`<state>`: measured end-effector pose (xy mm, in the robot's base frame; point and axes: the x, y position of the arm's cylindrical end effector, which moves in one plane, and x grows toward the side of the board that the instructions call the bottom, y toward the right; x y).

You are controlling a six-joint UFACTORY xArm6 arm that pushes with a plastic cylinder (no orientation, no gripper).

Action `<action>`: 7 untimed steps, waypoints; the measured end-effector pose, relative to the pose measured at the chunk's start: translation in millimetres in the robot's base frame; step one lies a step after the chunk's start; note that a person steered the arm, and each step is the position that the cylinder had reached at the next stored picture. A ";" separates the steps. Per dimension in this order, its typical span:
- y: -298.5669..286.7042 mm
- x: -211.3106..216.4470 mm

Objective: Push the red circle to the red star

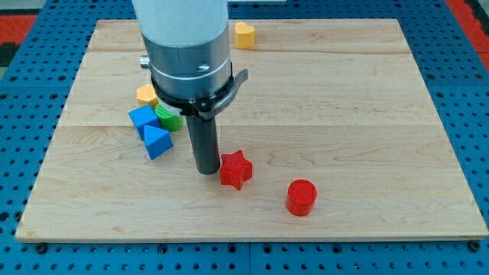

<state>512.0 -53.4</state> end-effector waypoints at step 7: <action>40.5 16.5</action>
<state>528.5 -12.9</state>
